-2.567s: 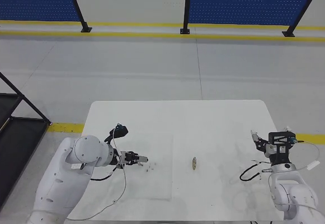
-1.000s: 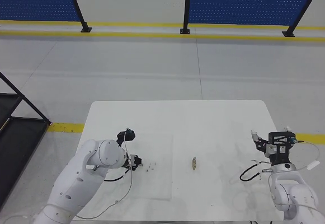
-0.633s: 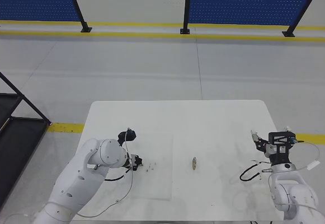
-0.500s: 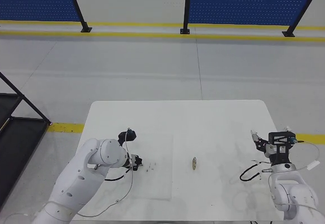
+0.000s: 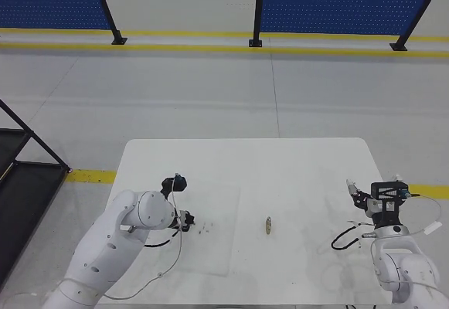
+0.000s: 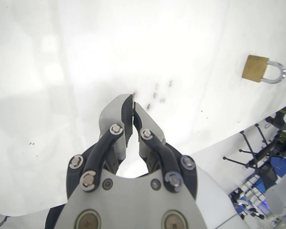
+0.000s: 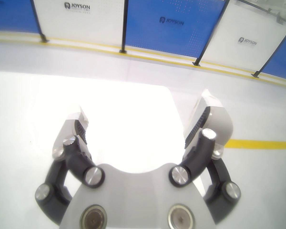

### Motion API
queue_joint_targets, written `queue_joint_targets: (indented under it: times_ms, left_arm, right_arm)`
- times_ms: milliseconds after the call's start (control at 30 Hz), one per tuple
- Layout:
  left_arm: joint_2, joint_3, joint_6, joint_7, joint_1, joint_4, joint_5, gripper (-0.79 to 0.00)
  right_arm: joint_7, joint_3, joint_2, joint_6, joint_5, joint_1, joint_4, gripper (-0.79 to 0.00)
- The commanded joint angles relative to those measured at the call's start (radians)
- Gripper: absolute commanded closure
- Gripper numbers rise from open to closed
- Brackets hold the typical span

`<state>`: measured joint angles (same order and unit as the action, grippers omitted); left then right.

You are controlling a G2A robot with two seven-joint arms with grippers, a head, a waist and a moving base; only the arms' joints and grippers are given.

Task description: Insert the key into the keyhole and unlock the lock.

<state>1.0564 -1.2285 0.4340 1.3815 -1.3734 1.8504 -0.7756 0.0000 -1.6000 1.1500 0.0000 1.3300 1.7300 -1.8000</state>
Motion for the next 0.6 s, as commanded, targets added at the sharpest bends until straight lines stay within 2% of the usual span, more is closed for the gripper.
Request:
queue_joint_targets:
  times_ms: [0,333,567]
  left_arm:
    - [-0.003,-0.006,-0.002,0.006,-0.005,0.020,-0.008,0.000]
    - [-0.015,-0.004,-0.042,0.016,-0.036,0.075,-0.107,0.000]
    - [-0.020,0.012,-0.046,-0.028,-0.056,0.101,-0.229,0.000]
  right_arm:
    - [0.000,0.000,0.000,0.000,0.000,0.000,0.000,-0.785]
    - [0.000,0.000,0.000,0.000,0.000,0.000,0.000,-0.785]
    - [0.000,0.000,0.000,0.000,0.000,0.000,0.000,-0.785]
